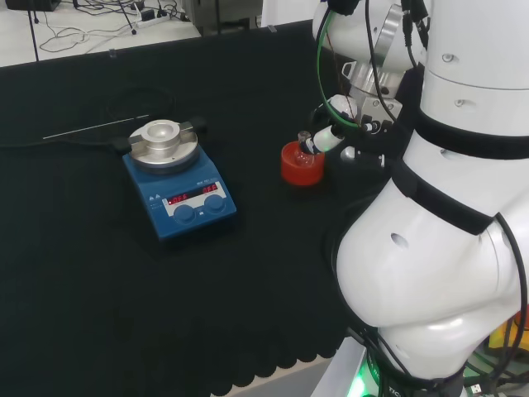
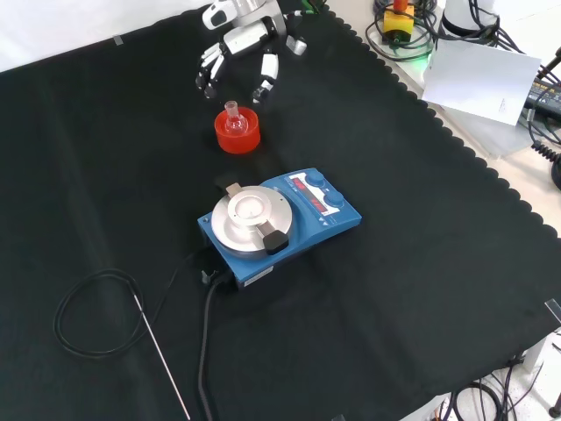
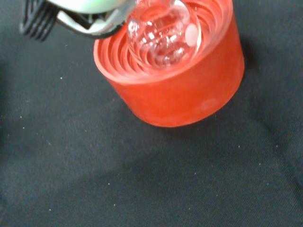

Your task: Pick up the round-bottom flask.

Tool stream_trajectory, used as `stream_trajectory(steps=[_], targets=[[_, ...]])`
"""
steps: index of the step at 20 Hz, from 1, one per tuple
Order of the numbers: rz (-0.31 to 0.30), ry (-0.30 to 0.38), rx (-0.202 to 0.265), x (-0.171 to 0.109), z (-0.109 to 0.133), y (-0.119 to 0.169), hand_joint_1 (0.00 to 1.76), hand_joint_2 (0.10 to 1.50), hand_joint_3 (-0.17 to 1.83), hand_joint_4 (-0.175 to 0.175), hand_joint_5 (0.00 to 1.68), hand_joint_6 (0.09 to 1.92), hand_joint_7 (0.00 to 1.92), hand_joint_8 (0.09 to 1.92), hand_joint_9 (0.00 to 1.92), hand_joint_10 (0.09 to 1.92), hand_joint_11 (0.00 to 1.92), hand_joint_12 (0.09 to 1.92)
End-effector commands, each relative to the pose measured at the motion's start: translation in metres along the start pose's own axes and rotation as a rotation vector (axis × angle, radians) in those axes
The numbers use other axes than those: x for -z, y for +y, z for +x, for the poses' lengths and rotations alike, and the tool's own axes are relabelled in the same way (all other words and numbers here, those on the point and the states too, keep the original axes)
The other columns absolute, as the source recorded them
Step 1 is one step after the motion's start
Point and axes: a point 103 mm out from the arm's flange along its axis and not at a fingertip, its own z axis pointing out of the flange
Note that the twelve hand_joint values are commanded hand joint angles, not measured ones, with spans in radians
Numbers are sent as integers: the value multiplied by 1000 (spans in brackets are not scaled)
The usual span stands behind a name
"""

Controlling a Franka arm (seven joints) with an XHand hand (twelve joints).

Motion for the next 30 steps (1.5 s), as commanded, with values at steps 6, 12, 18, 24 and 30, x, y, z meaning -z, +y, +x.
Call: stream_trajectory(steps=[6, 12, 18, 24, 30], targets=[[-93, 18, 24, -7, -1, 6, 906, 578, 592, 1, 612, 87, 169, 653, 420, 684, 61, 1440], [-85, 22, 28, -12, 4, 14, 919, 572, 605, -1, 629, 87, 180, 654, 428, 683, 63, 1440], [-72, 21, 21, -17, 2, 21, 928, 572, 614, -8, 693, 117, 196, 657, 445, 684, 76, 1437], [-78, 12, 15, -17, 3, 26, 944, 574, 624, -12, 726, 150, 218, 654, 466, 676, 114, 1425], [-95, 3, 20, -16, -1, 29, 970, 578, 633, -24, 761, 270, 284, 644, 516, 646, 154, 1407]])
